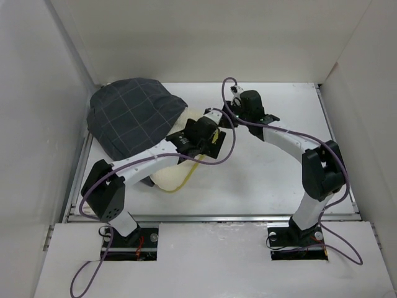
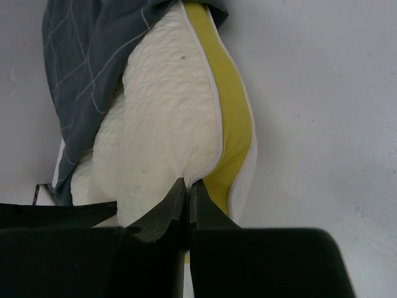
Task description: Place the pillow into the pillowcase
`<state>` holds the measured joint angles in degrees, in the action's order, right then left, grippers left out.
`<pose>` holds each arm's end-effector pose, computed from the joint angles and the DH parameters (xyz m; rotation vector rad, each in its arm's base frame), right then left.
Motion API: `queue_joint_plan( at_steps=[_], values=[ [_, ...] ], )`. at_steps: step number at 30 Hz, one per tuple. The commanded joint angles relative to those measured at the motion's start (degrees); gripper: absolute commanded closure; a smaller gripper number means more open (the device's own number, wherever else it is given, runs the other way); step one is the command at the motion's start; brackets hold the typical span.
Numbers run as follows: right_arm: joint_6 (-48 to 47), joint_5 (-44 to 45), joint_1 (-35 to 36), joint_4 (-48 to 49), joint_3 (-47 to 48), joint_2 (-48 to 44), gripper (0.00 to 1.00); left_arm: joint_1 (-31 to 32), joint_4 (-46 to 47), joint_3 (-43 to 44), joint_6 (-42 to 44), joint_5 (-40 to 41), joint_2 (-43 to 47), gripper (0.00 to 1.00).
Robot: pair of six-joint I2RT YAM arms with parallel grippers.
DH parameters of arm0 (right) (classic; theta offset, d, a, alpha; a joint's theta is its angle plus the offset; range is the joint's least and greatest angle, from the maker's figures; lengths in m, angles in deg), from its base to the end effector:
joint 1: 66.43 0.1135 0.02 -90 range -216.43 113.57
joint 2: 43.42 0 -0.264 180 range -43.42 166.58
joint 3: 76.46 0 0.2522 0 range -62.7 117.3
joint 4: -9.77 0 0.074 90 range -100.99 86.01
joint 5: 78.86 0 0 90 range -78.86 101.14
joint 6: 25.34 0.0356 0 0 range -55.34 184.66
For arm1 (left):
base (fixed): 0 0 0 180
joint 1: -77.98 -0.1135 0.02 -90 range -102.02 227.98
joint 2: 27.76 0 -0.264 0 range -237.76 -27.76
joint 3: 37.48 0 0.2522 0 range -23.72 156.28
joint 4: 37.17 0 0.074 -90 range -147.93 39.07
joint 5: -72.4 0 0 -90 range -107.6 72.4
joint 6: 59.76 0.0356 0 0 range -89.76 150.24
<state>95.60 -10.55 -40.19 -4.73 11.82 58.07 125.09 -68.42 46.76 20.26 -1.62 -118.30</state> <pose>0.3645 0.1944 0.2648 -0.1611 2.1661 0.9869 0.2515 -0.2563 0.2839 0.5569 2.1363 -0.2469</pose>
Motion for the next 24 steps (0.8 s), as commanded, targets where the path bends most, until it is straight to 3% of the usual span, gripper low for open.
queue_joint_plan(
  at_steps=[1,4,6,8,9,10,11,12,17,18,19,22,24],
  values=[
    [1.3,-5.8,-0.1,0.6,-1.3,-4.6,1.00,2.2,-2.3,-0.6,-2.0,9.9,-2.2,0.00],
    [2.4,-9.2,-0.1,-0.1,-1.9,-7.3,1.00,2.7,-6.7,1.9,-7.0,20.3,-7.9,0.00],
    [2.4,-10.6,-0.1,-1.5,-2.5,-8.8,1.00,3.3,-11.0,5.6,-10.4,21.1,-11.3,0.00],
    [2.4,-12.0,0.4,-2.1,-2.5,-10.8,1.00,4.4,-13.3,7.4,-14.5,27.9,-15.9,0.00],
    [2.4,-12.7,1.0,-2.6,-3.1,-11.4,1.00,4.4,-17.4,10.4,-16.5,29.5,-17.4,0.15],
    [2.4,-13.3,1.0,-3.2,-3.2,-12.6,1.00,5.0,-18.9,11.5,-19.4,32.4,-18.5,0.44],
    [2.4,-13.3,1.0,-3.2,-3.2,-13.2,1.00,5.0,-20.5,12.5,-20.9,34.4,-19.3,0.85],
    [2.4,-13.3,1.0,-4.1,-3.2,-13.7,1.00,5.5,-23.7,14.1,-22.6,36.5,-19.8,1.00],
    [-1.5,-8.5,0.2,-12.0,-1.1,-15.5,1.00,8.6,-29.4,16.4,-28.1,44.4,-11.6,1.00],
    [-3.1,-8.5,0.2,-13.0,-0.4,-16.2,0.95,8.6,-28.8,15.7,-26.3,44.4,-6.1,1.00],
    [-3.7,-7.7,-1.4,-13.7,-0.4,-16.9,0.76,8.6,-24.9,14.0,-23.7,42.9,-2.9,1.00],
    [-6.2,-7.7,-3.6,-15.1,0.2,-19.2,0.36,8.6,-15.8,7.4,-15.9,33.2,10.8,1.00],
    [-7.8,-7.7,-5.8,-15.1,0.2,-21.8,0.27,7.5,-7.8,4.5,-11.0,25.0,17.1,1.00]
  ],
)
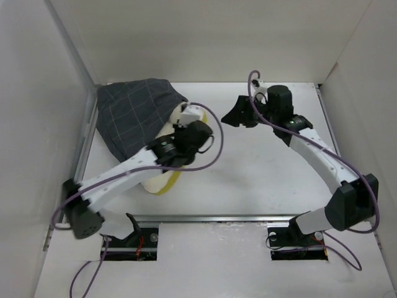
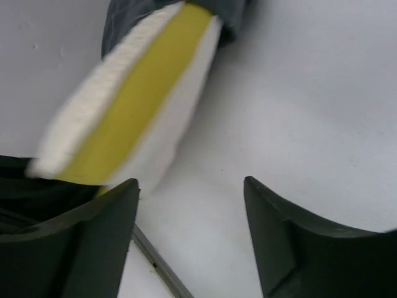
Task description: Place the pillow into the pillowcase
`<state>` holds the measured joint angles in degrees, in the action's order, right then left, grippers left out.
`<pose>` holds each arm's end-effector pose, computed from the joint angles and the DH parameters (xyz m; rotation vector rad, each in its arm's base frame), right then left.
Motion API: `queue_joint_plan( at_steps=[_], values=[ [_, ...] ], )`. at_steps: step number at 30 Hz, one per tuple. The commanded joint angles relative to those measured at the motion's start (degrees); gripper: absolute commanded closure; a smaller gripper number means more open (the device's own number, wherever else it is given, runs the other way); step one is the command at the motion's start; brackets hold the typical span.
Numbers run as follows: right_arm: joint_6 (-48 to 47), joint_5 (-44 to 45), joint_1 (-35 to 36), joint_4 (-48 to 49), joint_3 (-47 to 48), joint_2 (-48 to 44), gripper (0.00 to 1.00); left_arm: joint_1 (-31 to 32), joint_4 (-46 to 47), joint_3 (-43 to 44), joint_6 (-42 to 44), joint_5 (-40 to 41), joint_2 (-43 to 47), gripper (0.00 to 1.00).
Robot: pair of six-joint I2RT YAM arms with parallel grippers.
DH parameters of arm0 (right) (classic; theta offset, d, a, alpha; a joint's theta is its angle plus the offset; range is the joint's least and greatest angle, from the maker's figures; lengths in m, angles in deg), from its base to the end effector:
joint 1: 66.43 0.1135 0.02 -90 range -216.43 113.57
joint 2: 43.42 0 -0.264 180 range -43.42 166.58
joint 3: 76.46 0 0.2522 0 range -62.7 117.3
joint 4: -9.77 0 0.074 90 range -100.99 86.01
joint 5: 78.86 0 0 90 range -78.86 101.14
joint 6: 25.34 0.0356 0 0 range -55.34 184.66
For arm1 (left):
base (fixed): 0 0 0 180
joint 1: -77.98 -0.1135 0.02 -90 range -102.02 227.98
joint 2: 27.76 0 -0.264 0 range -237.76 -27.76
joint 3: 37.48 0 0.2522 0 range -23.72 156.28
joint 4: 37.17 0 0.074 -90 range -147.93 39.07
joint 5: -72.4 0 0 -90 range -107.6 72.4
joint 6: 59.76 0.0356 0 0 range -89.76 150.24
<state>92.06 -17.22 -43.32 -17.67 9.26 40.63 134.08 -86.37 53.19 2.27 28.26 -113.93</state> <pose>0.3057 0.1488 0.3376 -0.2541 2.1102 1.0419 0.2019 -0.2547 0.3272 0.1473 2.0783 0.0714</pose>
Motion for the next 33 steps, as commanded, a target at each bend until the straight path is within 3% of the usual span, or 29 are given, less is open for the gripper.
queue_joint_plan(
  at_steps=[1,2,8,13,16,20,28,33],
  values=[
    [-5.6,-0.5,-3.2,-2.1,2.7,-5.4,0.23,-2.5,11.5,-2.8,8.0,-7.7,17.6,1.00],
    [-6.1,0.8,-4.4,-2.1,2.7,-6.3,0.17,-4.0,13.0,-3.8,8.0,-9.2,19.5,1.00],
    [-8.5,6.4,-4.3,-2.0,-0.9,-9.3,0.17,-4.6,11.6,-0.9,11.0,-13.9,24.6,1.00],
    [-9.0,8.8,4.6,4.9,-2.4,-3.9,0.17,-4.6,8.6,3.1,11.0,-13.9,24.6,1.00],
    [-8.9,10.9,9.6,10.4,0.2,1.7,0.17,-4.6,8.0,4.4,11.0,-14.6,25.3,1.00],
    [-4.3,12.1,11.0,18.1,5.6,10.2,0.17,-4.6,7.5,4.9,11.0,-15.8,27.5,1.00],
    [11.1,11.4,12.7,46.4,5.1,23.9,0.18,-4.6,3.4,9.1,10.5,-15.8,28.0,1.00],
    [14.5,11.0,14.5,52.6,9.8,29.9,0.18,-4.6,0.5,11.2,9.9,-16.4,27.5,1.00]
  ],
)
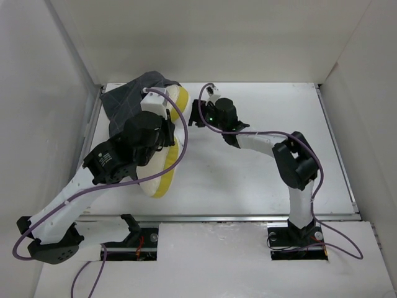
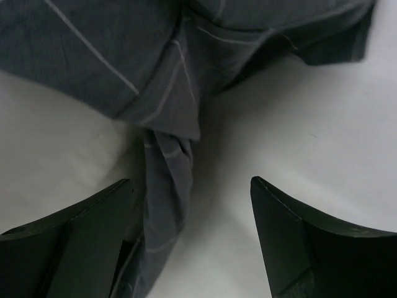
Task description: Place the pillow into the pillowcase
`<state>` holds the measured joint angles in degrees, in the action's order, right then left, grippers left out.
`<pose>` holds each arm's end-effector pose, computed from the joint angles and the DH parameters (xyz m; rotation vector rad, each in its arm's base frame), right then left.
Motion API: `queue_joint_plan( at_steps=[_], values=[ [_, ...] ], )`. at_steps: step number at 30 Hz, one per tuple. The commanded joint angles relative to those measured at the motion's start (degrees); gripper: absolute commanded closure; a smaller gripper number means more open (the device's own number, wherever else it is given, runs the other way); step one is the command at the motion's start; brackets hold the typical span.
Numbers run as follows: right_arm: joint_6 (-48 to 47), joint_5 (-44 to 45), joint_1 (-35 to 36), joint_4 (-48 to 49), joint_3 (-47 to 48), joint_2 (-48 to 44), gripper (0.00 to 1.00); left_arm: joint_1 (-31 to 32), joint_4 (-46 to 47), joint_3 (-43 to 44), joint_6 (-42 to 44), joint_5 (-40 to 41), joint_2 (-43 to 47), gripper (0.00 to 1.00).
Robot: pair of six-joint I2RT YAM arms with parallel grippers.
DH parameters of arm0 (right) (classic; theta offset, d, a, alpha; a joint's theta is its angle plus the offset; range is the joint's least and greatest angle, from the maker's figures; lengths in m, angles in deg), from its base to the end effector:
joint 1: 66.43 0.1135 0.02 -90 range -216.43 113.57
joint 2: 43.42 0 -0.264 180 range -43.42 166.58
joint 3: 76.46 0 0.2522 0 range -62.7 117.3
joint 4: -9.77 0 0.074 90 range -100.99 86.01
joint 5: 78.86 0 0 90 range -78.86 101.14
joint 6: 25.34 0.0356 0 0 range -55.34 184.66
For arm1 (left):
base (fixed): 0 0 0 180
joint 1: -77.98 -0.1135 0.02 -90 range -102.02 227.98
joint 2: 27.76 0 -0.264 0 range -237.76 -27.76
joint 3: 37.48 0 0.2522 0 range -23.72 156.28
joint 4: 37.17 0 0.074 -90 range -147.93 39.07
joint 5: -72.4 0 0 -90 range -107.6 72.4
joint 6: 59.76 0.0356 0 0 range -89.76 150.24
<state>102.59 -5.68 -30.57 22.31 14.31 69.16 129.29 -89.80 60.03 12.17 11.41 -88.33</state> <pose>0.3685 0.2791 0.2462 -0.2009 1.8714 1.1738 0.1342 -0.1399 0.4666 0.1760 1.8185 -0.3919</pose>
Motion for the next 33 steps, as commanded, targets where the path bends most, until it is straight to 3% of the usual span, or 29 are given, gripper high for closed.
queue_joint_plan(
  at_steps=[1,7,10,11,13,14,21,25,29,33],
  values=[
    [4.0,-0.5,2.4,13.6,5.8,2.0,0.18,0.2,3.9,4.3,0.0,-0.2,1.3,1.00],
    [5.1,-1.0,3.4,14.1,11.1,6.9,0.18,0.2,2.8,4.8,-0.6,-0.2,0.8,1.00],
    [7.3,0.2,3.4,14.1,15.7,10.5,0.28,0.2,2.7,4.8,-1.2,-0.2,0.8,1.00],
    [7.3,0.2,3.4,14.1,16.7,11.2,0.58,0.2,2.7,4.8,-1.2,-0.2,0.8,1.00],
    [8.1,-0.6,3.4,13.5,17.4,11.7,0.81,0.2,3.3,4.8,-1.7,0.4,0.8,1.00],
    [8.1,-0.6,3.4,12.9,16.3,10.5,1.00,0.2,3.3,4.2,-1.7,0.4,1.3,1.00],
    [1.7,0.3,3.4,16.1,-2.6,-3.9,1.00,0.2,4.9,0.2,-1.7,3.7,1.9,1.00],
    [-1.5,-5.7,3.4,12.5,-10.0,-13.0,1.00,-0.3,7.4,-2.5,-1.7,5.0,2.0,1.00],
    [-2.8,-5.5,3.4,9.0,-19.3,-23.5,1.00,-0.9,10.4,-6.8,-2.9,5.0,2.0,1.00],
    [-5.8,-8.9,3.4,0.3,-21.2,-30.9,1.00,-0.9,10.4,-6.0,-1.8,5.6,2.0,1.00]
  ],
)
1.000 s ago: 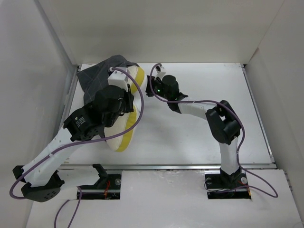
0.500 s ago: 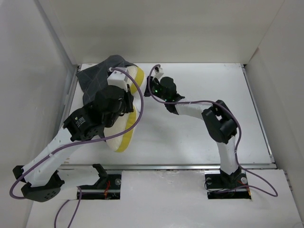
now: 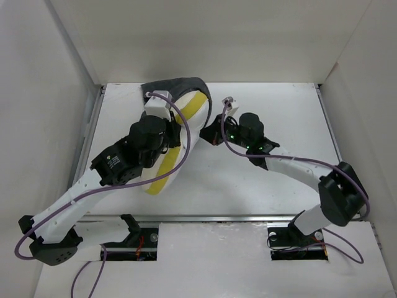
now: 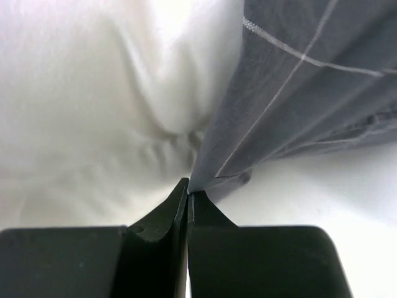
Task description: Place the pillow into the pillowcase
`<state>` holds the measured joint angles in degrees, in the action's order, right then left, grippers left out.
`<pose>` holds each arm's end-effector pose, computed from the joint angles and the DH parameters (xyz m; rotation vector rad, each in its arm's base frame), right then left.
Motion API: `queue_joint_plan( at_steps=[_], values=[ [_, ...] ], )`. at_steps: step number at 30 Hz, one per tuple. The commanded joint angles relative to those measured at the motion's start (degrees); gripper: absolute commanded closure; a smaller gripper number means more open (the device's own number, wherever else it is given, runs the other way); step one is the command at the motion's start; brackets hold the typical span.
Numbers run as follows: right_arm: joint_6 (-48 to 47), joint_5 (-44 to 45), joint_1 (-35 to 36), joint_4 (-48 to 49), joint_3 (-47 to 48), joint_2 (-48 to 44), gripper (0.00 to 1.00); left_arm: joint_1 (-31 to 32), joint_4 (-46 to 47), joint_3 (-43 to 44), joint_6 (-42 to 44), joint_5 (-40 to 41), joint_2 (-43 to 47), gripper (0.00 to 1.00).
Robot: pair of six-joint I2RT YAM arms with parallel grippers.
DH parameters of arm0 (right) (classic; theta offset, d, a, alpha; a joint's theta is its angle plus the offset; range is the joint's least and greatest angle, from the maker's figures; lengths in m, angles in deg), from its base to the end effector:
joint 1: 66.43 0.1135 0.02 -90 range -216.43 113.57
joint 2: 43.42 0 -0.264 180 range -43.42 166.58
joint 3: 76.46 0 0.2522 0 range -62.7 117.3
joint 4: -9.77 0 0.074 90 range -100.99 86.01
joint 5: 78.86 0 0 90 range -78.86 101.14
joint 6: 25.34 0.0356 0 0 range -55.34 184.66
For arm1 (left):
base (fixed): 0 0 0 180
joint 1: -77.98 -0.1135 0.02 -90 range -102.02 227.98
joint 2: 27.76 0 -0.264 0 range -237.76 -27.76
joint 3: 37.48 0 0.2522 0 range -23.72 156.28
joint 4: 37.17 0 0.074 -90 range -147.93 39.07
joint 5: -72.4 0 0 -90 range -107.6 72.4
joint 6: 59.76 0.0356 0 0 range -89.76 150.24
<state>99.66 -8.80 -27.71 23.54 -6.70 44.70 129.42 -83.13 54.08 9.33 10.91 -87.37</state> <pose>0.2716 0.2333 0.2893 -0.3470 1.7727 1.2379 0.1396 -0.1478 0.4492 0.1274 1.8036 -0.4540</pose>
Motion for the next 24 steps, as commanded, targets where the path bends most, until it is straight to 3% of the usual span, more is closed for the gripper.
queue_joint_plan(
  at_steps=[1,3,5,9,10,14,17,20,21,23,24],
  values=[
    [-5.5,-6.6,0.6,-2.7,-0.2,-10.1,1.00,-1.0,4.3,-0.1,1.6,6.6,1.0,1.00],
    [-9.3,-6.6,0.6,-6.9,-1.5,-14.5,1.00,-1.5,4.9,-2.4,1.6,6.6,0.4,1.00],
    [-14.8,-3.4,0.6,-17.9,-1.5,-20.7,1.00,-3.3,6.3,-3.8,0.9,7.5,-1.5,1.00],
    [-16.6,13.6,0.6,-37.1,-1.0,-25.9,1.00,-5.1,8.7,-1.5,1.9,3.9,-4.8,1.00],
    [-15.4,23.9,0.6,-40.5,-1.0,-26.4,1.00,-5.1,8.7,-1.5,1.9,3.9,-4.8,1.00],
    [-8.9,42.5,0.0,-56.8,-1.6,-26.9,1.00,-5.1,11.1,-1.0,3.3,3.9,-3.4,1.00],
    [-6.6,47.3,-0.5,-61.1,0.6,-28.3,0.99,-5.1,12.2,-1.0,3.9,2.0,-2.7,1.00],
    [-5.9,47.4,-0.5,-61.9,2.3,-30.5,0.69,-5.1,13.0,-1.0,3.9,0.0,-2.7,1.00],
    [-5.9,47.4,-0.5,-61.9,2.9,-31.3,0.67,-5.1,13.9,-1.0,3.9,-0.8,-2.7,1.00],
    [-10.6,43.3,-0.5,-59.2,2.9,-34.0,0.64,-5.1,15.2,-0.4,3.9,-4.2,-3.2,1.00],
    [-12.5,36.7,-0.5,-57.7,2.9,-34.7,0.64,-5.1,15.2,-0.4,3.9,-5.4,-3.2,1.00]
  ],
)
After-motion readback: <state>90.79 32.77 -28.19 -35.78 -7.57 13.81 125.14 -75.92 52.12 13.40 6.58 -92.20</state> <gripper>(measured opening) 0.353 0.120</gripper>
